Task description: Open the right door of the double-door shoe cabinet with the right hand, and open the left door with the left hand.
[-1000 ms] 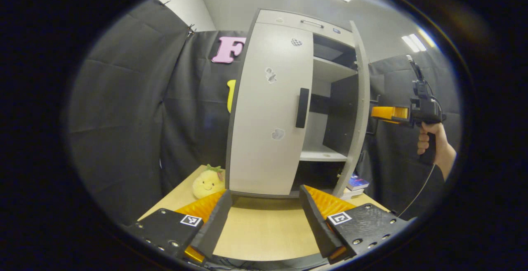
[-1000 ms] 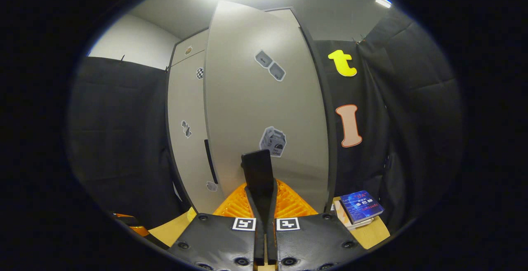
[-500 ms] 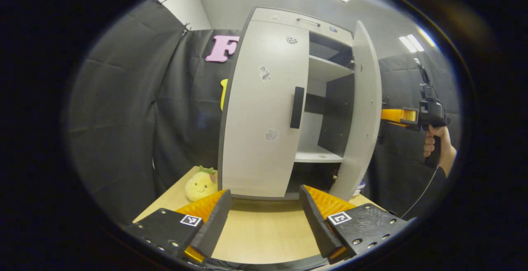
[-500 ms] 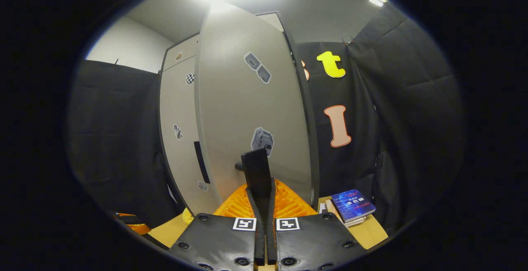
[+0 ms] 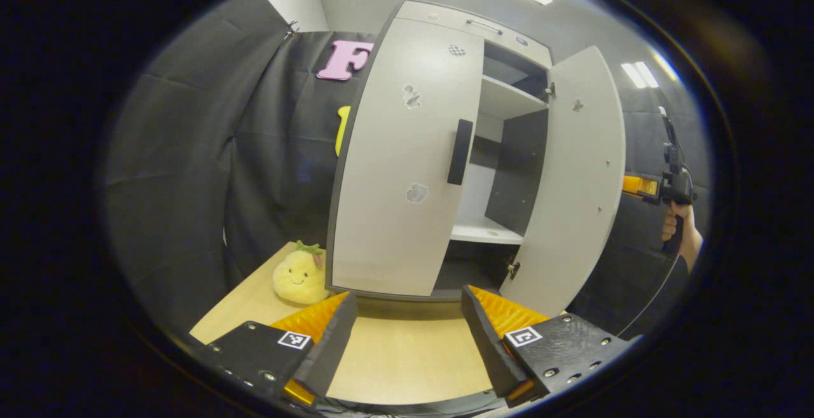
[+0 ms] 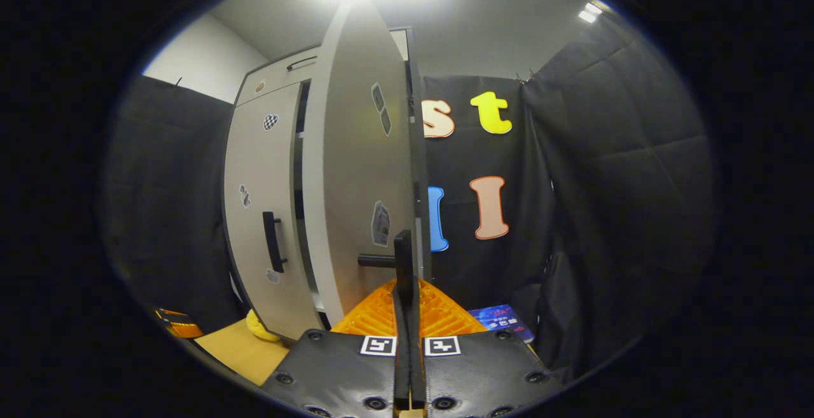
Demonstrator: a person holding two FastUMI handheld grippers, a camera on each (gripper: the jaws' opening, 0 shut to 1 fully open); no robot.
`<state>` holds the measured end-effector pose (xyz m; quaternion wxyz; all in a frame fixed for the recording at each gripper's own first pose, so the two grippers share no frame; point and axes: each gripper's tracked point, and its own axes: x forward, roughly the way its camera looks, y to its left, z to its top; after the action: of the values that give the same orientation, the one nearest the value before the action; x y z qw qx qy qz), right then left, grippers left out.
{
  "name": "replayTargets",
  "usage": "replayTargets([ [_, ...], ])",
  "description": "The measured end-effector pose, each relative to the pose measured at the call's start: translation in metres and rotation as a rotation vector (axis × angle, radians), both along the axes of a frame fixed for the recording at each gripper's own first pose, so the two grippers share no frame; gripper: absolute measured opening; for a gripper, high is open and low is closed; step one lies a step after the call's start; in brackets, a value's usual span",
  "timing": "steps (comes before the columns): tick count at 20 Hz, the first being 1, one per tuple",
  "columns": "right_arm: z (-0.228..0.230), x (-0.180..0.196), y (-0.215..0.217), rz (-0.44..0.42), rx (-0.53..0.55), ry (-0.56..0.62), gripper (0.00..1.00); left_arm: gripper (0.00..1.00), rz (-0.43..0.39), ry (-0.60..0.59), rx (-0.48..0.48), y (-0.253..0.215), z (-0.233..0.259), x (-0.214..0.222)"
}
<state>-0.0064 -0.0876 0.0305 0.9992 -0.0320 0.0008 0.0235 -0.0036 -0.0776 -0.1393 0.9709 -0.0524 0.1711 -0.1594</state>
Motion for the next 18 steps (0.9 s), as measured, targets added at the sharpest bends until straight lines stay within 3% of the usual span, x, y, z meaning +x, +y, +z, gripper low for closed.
replayTargets([
  [1, 0.004, 0.0, -0.013, -0.008, 0.046, -0.007, 0.02, 0.94, -0.002, 0.002, 0.001, -0.001, 0.0, 0.001],
  [3, -0.001, -0.003, 0.004, 0.088, 0.158, 0.022, 0.02, 0.96, -0.005, -0.004, 0.0, 0.001, 0.001, 0.01],
  [5, -0.002, 0.003, -0.007, 0.064, 0.116, -0.008, 0.06, 0.94, -0.006, -0.012, 0.001, 0.0, 0.005, 0.021],
  [7, -0.001, -0.001, -0.005, 0.045, 0.118, -0.012, 0.02, 0.94, -0.004, -0.017, -0.007, -0.002, 0.006, 0.023],
  [18, -0.003, -0.006, -0.008, -0.001, 0.123, 0.051, 0.02, 0.94, -0.001, -0.025, 0.007, 0.009, 0.002, 0.036],
])
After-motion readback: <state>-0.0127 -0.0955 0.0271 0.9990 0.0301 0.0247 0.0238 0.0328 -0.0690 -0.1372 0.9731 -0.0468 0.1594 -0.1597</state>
